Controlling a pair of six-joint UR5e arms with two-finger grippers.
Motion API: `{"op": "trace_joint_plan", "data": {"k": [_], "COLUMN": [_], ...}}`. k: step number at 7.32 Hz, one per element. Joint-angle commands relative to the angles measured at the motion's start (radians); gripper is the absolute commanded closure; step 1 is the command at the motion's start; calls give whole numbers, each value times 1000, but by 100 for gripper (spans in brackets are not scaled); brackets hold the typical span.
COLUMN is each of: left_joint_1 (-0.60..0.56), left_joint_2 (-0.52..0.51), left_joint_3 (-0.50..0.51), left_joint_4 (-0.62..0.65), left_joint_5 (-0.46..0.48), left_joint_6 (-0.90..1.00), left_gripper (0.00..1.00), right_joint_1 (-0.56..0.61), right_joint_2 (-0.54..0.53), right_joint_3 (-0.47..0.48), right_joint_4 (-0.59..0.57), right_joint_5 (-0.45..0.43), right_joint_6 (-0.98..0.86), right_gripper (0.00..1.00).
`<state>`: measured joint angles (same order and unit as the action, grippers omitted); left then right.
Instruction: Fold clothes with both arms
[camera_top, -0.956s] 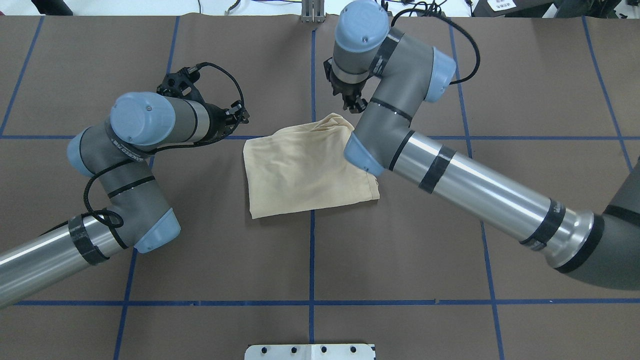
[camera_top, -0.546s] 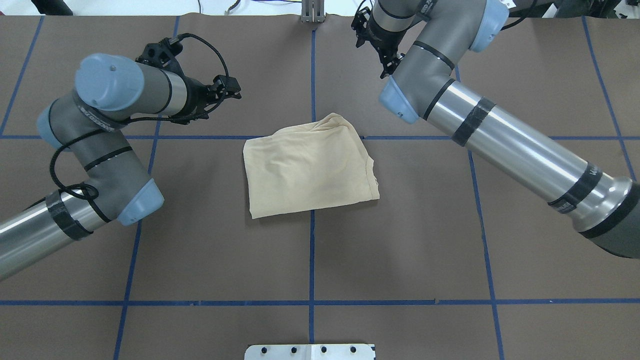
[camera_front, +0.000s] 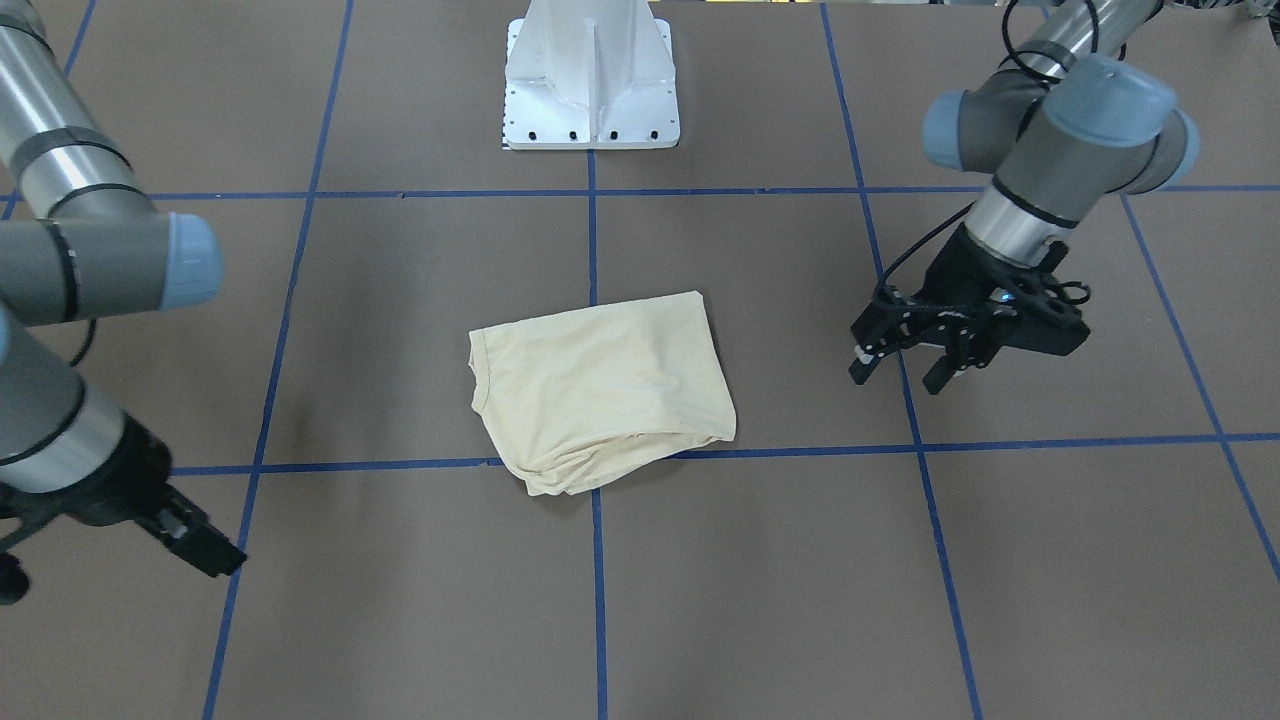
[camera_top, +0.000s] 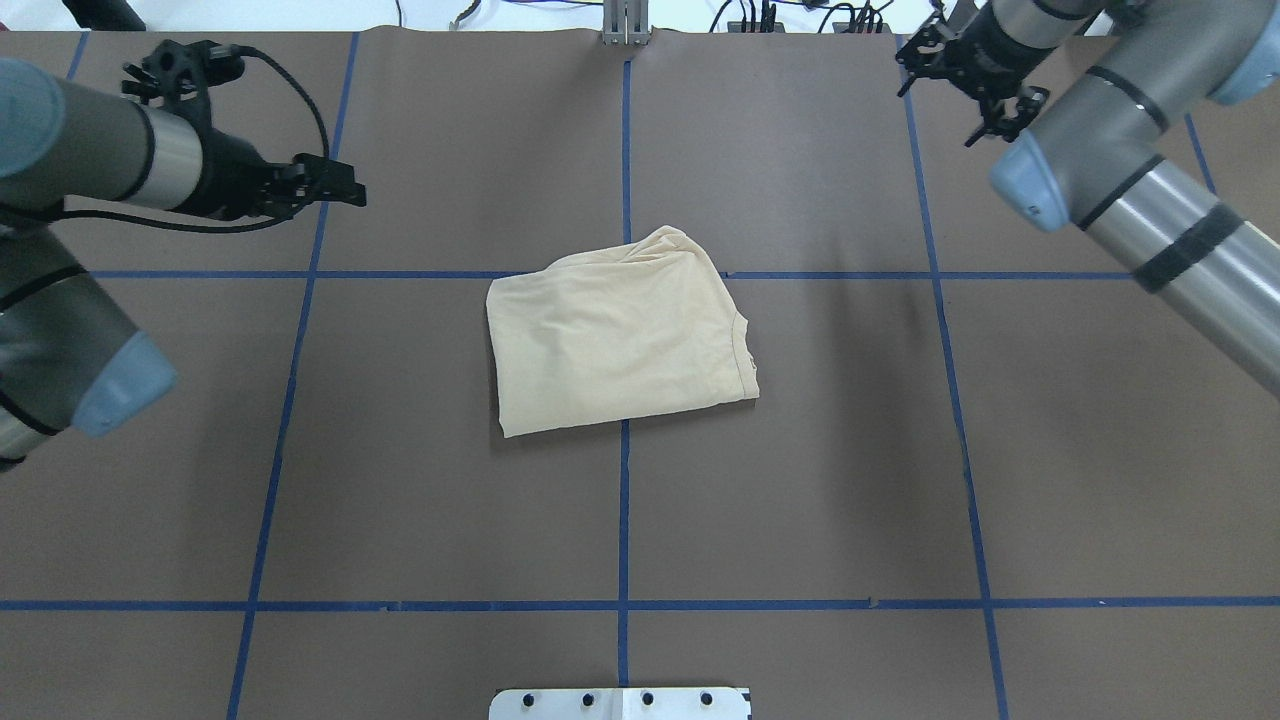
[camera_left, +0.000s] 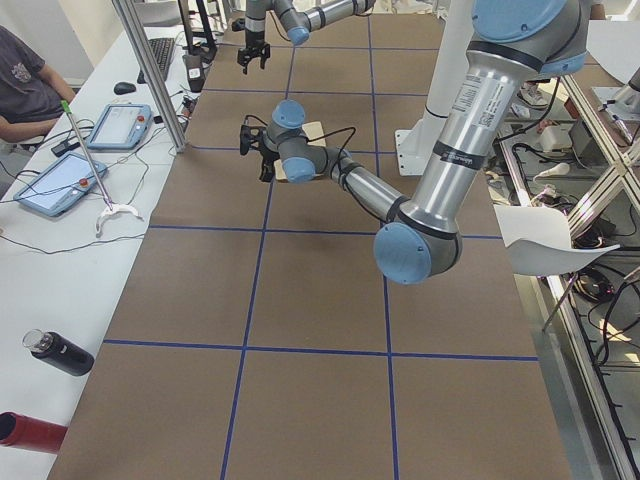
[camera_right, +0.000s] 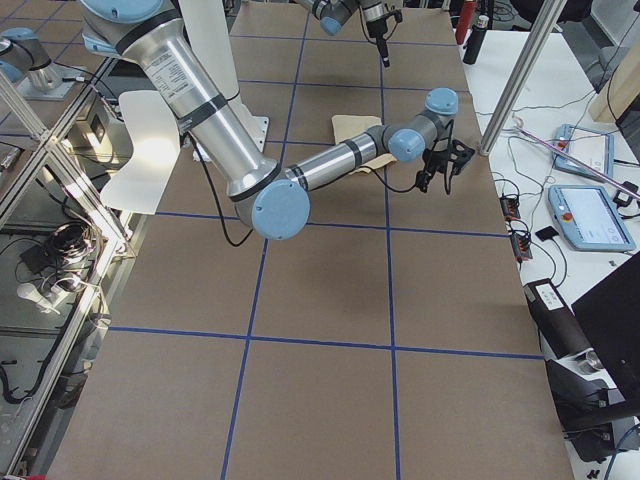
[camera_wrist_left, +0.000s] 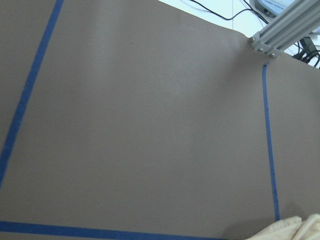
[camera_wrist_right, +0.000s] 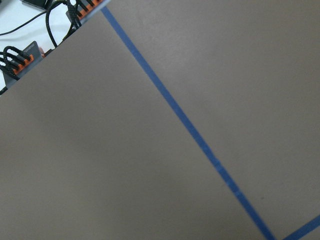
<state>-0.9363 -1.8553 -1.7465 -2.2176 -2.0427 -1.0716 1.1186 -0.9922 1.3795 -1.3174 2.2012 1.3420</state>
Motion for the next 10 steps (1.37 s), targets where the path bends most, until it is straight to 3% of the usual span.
{"op": "trace_joint_plan", "data": {"k": [1,3,5,7,10], "left_joint_1": [-167,-331,-491,-561,-578], "left_joint_2": [175,292,307,303,352], "left_joint_3": [-77,-67,-65,-68,-76], "left_joint_4": [4,31,207,359,366], "left_joint_5": [-150,-183,-186,-294,-330], "left_joint_6": [358,787,1088,1142,1121], "left_gripper": [0,0,0,0,0], "right_joint_1": [166,284,398,437,438], "right_joint_2": [-148,-242,-258,-336,-573], "right_joint_3": [35,35,38,73,316], "right_joint_4": [0,-110,-309,-319,-309], "right_joint_5": [106,111,97,101,112], "right_joint_6": [-429,-911,-1298,-1377,-1383], "right_gripper": [0,0,0,0,0]}}
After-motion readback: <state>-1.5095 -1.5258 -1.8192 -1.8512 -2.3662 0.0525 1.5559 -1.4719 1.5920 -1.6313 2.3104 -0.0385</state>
